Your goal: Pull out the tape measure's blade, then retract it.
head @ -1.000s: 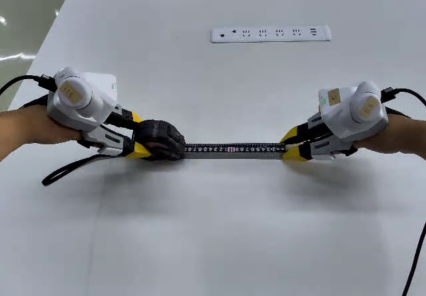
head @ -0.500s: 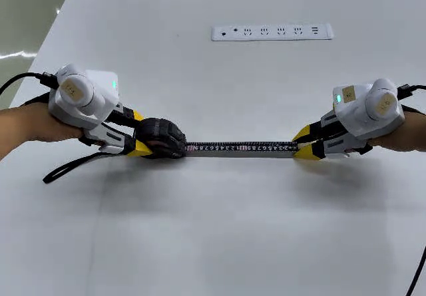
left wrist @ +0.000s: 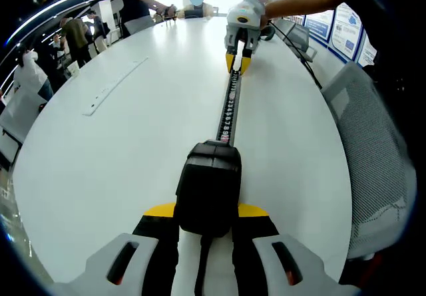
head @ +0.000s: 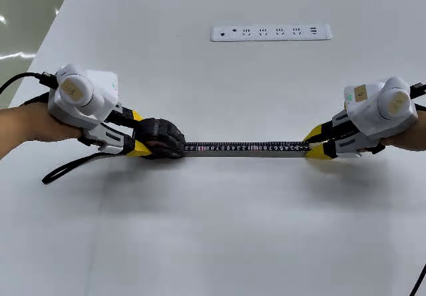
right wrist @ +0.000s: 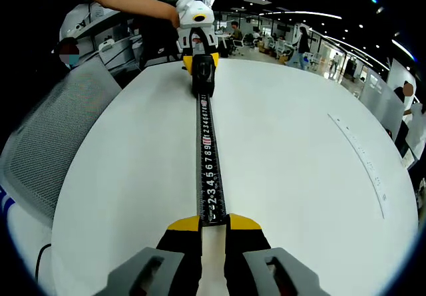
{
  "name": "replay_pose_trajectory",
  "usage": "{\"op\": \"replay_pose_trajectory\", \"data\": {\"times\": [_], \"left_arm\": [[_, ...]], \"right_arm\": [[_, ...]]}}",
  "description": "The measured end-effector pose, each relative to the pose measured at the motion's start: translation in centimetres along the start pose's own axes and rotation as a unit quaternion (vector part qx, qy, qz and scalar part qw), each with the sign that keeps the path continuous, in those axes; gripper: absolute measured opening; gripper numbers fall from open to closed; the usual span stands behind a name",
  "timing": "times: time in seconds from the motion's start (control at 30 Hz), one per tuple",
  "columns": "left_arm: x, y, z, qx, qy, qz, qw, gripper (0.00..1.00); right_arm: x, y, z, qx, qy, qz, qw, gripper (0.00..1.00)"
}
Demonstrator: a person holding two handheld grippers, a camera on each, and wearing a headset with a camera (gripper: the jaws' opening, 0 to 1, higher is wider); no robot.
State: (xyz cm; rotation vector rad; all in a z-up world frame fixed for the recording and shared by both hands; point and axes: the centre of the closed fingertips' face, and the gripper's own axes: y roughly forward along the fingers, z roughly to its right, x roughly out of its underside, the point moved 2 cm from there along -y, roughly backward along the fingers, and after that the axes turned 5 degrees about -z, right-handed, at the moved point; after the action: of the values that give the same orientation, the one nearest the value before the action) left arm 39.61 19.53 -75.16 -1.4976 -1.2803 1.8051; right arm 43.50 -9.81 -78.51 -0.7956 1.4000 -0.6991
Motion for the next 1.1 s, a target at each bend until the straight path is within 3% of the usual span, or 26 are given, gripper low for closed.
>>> {"op": "replay_pose_trajectory", "data": {"times": [0.47, 0.87, 1.1], "left_arm": [[-0.11, 0.09, -0.01, 0.001, 0.016, -0.016, 0.9998, 0.26], [-0.1, 0.15, 0.07, 0.004, 0.009, -0.021, 0.9997, 0.28], [-0.07, 0.06, -0.17, -0.002, 0.004, -0.023, 0.9997, 0.32]], "right_arm": [[-0.13, 0.08, -0.09, -0.013, -0.001, -0.019, 0.9997, 0.1], [-0.05, -0.03, -0.09, -0.013, 0.005, -0.031, 0.9994, 0.12], [0.19, -0.04, -0.32, -0.012, 0.002, -0.039, 0.9992, 0.18]]}}
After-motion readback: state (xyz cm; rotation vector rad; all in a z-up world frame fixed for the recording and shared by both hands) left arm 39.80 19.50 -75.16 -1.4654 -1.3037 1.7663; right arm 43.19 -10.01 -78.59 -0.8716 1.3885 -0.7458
